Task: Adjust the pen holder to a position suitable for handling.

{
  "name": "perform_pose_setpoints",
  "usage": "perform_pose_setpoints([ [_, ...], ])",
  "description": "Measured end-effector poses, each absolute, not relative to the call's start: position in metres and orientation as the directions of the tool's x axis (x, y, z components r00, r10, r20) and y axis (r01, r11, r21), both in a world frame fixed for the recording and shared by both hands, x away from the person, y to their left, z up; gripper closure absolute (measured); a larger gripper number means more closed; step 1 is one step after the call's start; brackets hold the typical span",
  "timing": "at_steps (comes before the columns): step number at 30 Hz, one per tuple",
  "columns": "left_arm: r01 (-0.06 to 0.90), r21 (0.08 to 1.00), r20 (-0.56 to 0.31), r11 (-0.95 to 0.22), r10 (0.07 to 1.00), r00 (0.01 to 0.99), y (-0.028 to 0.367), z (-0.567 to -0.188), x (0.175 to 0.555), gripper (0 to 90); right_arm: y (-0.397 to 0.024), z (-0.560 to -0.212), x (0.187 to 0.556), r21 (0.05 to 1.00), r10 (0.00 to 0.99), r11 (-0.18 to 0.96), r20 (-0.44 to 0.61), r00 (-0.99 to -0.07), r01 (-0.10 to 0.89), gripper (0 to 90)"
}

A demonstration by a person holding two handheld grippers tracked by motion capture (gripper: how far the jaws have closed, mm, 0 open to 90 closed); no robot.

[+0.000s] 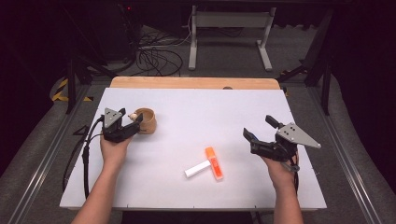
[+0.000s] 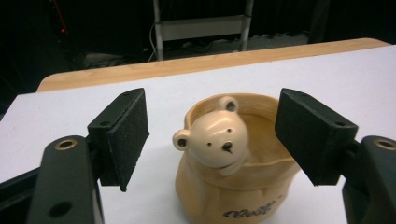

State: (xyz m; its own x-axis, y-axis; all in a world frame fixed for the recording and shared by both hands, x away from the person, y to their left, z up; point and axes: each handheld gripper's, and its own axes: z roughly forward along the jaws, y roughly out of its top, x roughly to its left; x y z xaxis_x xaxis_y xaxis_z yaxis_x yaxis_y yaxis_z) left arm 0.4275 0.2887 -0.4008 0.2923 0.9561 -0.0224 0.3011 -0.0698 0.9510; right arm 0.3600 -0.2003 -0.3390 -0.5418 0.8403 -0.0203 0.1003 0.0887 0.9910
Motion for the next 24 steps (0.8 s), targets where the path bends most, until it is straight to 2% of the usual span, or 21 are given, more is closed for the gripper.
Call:
perform_pose_setpoints([
  [9,0.355,0.934,-0.053,-0.043,0.965,0.256,0.2868,-0.4088,0.4348,32.0,-0.2,-0.34,0.3607,0.991,0.84,0.09,-0.02,-0.542,0.103,10.0],
  [16,0.382,0.924,-0.09,-0.017,0.961,0.261,0.2866,-0.4107,0.436,41.8,-0.1981,-0.3408,0.3611,0.99,0.837,0.094,-0.022,-0.546,0.105,10.0],
  [18,0.38,0.925,-0.092,-0.02,0.958,0.273,0.285,-0.4109,0.4357,50.4,-0.1971,-0.3412,0.3615,0.99,0.836,0.095,-0.023,-0.548,0.104,10.0],
  [24,0.399,0.916,-0.148,0.031,0.952,0.266,0.2868,-0.4105,0.4359,53.0,-0.1954,-0.3417,0.3616,0.989,0.835,0.1,-0.024,-0.549,0.109,10.0],
])
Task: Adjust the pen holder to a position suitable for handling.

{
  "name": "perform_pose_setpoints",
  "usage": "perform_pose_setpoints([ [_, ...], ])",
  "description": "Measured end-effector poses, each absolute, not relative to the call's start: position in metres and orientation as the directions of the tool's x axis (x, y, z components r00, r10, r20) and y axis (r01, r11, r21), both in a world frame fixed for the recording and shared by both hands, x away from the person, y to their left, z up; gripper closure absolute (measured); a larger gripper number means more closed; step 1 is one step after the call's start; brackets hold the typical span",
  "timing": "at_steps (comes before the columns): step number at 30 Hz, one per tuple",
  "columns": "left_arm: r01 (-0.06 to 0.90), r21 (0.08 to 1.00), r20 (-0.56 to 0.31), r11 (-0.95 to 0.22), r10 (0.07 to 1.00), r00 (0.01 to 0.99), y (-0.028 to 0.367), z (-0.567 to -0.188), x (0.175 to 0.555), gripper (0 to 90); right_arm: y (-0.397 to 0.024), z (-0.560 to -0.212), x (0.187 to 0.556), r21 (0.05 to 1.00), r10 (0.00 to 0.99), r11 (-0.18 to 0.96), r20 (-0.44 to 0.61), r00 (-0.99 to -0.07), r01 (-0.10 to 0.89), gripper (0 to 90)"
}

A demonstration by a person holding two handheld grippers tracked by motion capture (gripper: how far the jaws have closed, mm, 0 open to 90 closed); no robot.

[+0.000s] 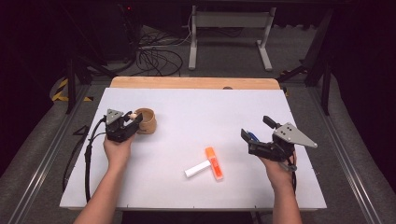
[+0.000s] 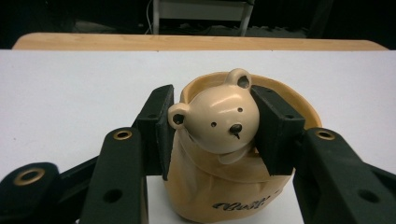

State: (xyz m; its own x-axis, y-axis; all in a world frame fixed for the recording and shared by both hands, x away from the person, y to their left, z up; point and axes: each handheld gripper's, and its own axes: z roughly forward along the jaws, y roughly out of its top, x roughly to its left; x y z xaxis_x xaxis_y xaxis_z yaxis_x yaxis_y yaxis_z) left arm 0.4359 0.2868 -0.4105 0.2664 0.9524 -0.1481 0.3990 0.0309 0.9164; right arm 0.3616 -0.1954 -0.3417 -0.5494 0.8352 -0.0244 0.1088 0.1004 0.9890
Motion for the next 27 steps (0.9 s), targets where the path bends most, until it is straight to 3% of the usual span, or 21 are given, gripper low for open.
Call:
perform_pose_setpoints([
  [4,0.415,0.906,-0.209,0.079,0.937,0.28,0.29,-0.409,0.436,54.6,-0.195,-0.342,0.362,0.989,0.835,0.102,-0.026,-0.55,0.108,10.0],
  [8,0.406,0.912,-0.187,0.055,0.938,0.291,0.287,-0.407,0.433,55.8,-0.196,-0.342,0.362,0.989,0.837,0.103,-0.027,-0.547,0.109,10.0],
  [27,0.451,0.891,-0.268,0.052,0.863,0.429,0.248,-0.41,0.412,55.9,-0.195,-0.341,0.361,0.989,0.836,0.103,-0.026,-0.548,0.11,10.0],
])
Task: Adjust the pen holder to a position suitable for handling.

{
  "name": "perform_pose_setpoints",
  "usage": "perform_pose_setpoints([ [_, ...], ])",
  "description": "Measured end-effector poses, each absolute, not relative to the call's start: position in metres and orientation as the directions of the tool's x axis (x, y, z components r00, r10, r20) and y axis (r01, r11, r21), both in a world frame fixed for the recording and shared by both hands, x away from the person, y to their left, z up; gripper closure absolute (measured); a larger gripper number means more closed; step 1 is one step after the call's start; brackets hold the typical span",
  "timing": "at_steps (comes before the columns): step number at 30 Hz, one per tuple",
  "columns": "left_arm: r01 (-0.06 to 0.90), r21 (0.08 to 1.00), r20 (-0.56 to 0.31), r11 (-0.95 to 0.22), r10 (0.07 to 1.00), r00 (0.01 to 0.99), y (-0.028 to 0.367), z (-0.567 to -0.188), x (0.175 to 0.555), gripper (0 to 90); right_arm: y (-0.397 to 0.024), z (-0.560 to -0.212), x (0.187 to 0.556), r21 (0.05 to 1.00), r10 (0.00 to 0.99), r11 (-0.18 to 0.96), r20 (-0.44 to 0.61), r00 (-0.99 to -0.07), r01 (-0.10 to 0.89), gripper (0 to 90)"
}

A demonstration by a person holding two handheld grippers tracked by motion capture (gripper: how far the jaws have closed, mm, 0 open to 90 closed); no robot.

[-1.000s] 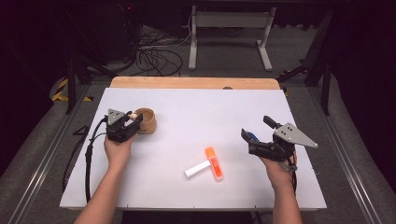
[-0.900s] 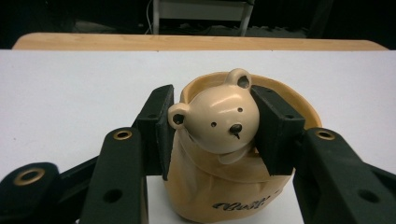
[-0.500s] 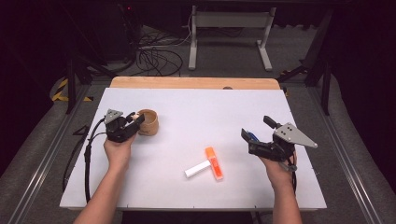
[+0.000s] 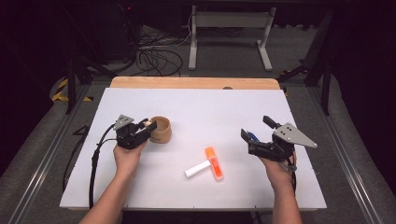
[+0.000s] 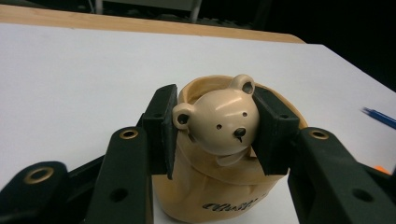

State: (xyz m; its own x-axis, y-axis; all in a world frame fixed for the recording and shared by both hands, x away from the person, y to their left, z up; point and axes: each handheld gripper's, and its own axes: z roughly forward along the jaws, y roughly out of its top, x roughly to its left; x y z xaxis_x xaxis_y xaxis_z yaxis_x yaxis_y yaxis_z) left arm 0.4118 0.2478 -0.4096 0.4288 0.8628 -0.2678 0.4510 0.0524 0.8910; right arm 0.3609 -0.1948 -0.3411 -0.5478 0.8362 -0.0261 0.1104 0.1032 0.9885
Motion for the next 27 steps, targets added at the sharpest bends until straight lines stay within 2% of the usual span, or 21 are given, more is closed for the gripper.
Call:
perform_pose_setpoints([
  [11,0.433,0.901,-0.254,0.023,0.838,0.483,0.221,-0.412,0.393,55.8,-0.193,-0.341,0.361,0.988,0.83,0.108,-0.029,-0.557,0.11,10.3],
  [21,0.417,0.909,-0.248,0.018,0.827,0.505,0.224,-0.415,0.393,54.9,-0.192,-0.342,0.361,0.988,0.83,0.108,-0.028,-0.558,0.111,10.3],
  [22,0.423,0.906,-0.254,0.017,0.821,0.512,0.226,-0.415,0.393,54.0,-0.192,-0.342,0.361,0.988,0.828,0.108,-0.029,-0.56,0.11,10.4],
  [24,0.431,0.902,-0.257,0.011,0.817,0.516,0.228,-0.416,0.394,45.8,-0.192,-0.341,0.361,0.988,0.827,0.108,-0.03,-0.561,0.107,10.3],
  [27,0.414,0.91,-0.236,0.002,0.825,0.514,0.232,-0.413,0.392,42.0,-0.192,-0.341,0.361,0.988,0.827,0.109,-0.03,-0.562,0.108,10.3],
])
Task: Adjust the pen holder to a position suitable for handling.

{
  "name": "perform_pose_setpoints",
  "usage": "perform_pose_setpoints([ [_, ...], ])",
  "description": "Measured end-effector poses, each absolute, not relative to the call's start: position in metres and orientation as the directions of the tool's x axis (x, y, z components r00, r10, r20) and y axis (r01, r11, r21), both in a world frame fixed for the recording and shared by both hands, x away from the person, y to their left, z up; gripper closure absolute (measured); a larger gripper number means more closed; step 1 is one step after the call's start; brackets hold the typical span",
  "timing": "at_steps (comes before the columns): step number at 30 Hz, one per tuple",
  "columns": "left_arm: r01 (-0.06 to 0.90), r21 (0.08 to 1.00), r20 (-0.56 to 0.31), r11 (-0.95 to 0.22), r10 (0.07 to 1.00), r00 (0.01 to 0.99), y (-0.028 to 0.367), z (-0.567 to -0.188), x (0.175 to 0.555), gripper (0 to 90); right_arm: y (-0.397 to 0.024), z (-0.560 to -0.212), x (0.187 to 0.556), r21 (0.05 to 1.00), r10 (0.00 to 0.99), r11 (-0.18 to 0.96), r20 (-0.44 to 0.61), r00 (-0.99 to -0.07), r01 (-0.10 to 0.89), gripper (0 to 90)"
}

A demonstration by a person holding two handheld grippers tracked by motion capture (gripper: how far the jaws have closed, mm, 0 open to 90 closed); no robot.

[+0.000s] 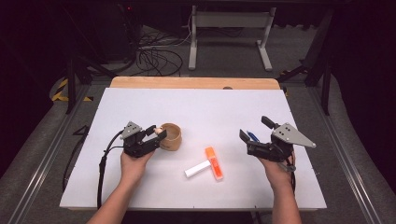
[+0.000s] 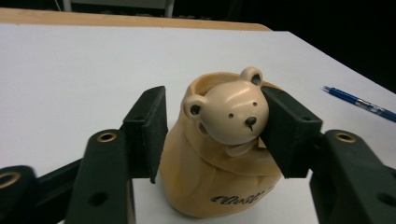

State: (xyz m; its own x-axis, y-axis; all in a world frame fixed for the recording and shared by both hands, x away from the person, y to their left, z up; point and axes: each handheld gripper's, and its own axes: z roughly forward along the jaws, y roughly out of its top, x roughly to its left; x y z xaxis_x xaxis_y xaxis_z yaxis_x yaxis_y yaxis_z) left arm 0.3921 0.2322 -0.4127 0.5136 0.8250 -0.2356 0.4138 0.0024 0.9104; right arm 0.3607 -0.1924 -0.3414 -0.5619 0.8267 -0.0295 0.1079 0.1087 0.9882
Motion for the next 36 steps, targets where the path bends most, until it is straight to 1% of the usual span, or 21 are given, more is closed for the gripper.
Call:
perform_pose_setpoints([
  [1,0.404,0.915,-0.229,0.002,0.827,0.513,0.233,-0.411,0.39,40.0,-0.193,-0.341,0.361,0.988,0.827,0.107,-0.028,-0.562,0.108,10.3],
  [2,0.399,0.917,-0.223,-0.001,0.829,0.513,0.234,-0.409,0.389,36.1,-0.193,-0.342,0.361,0.988,0.825,0.107,-0.027,-0.564,0.11,10.4],
  [3,0.391,0.92,-0.211,-0.009,0.83,0.516,0.234,-0.407,0.387,36.1,-0.193,-0.342,0.361,0.988,0.825,0.107,-0.027,-0.564,0.11,10.4],
  [4,0.378,0.926,-0.202,-0.014,0.826,0.526,0.234,-0.404,0.385,33.9,-0.193,-0.342,0.362,0.988,0.825,0.107,-0.025,-0.564,0.112,10.3],
  [7,0.312,0.948,-0.126,-0.063,0.826,0.55,0.232,-0.395,0.377,29.9,-0.192,-0.342,0.362,0.988,0.822,0.106,-0.023,-0.569,0.113,10.3],
  [9,0.274,0.957,-0.08,-0.098,0.818,0.569,0.23,-0.39,0.373,27.8,-0.191,-0.343,0.363,0.987,0.818,0.112,-0.026,-0.574,0.115,10.3],
  [14,0.21,0.968,-0.025,-0.138,0.777,0.629,0.226,-0.382,0.362,26.5,-0.191,-0.343,0.363,0.987,0.815,0.115,-0.027,-0.579,0.115,10.3],
  [16,0.207,0.968,-0.027,-0.145,0.756,0.654,0.224,-0.38,0.36,23.1,-0.192,-0.342,0.362,0.988,0.81,0.1,-0.013,-0.586,0.116,10.3],
  [19,0.222,0.966,-0.058,-0.134,0.723,0.688,0.219,-0.379,0.357,20.8,-0.192,-0.34,0.361,0.991,0.799,0.07,0.013,-0.601,0.115,10.3],
  [20,0.227,0.965,-0.067,-0.13,0.716,0.695,0.217,-0.379,0.355,20.5,-0.192,-0.34,0.361,0.991,0.798,0.07,0.013,-0.603,0.113,10.3],
  [22,0.212,0.966,-0.046,-0.151,0.704,0.709,0.213,-0.379,0.354,20.2,-0.192,-0.34,0.361,0.991,0.798,0.073,0.012,-0.602,0.116,10.3],
  [28,0.24,0.957,-0.074,-0.165,0.657,0.75,0.202,-0.377,0.352,17.4,-0.19,-0.342,0.364,0.989,0.794,0.082,0.011,-0.607,0.124,10.4],
  [31,0.243,0.949,-0.058,-0.202,0.643,0.764,0.197,-0.379,0.352,15.0,-0.19,-0.342,0.364,0.989,0.794,0.082,0.011,-0.608,0.126,10.3],
  [32,0.254,0.944,-0.062,-0.211,0.642,0.764,0.195,-0.38,0.352,15.0,-0.19,-0.342,0.364,0.989,0.794,0.082,0.011,-0.608,0.126,10.3],
  [36,0.245,0.936,-0.03,-0.254,0.634,0.772,0.19,-0.383,0.35,14.8,-0.188,-0.343,0.366,0.987,0.794,0.091,0.006,-0.608,0.129,10.4],
])
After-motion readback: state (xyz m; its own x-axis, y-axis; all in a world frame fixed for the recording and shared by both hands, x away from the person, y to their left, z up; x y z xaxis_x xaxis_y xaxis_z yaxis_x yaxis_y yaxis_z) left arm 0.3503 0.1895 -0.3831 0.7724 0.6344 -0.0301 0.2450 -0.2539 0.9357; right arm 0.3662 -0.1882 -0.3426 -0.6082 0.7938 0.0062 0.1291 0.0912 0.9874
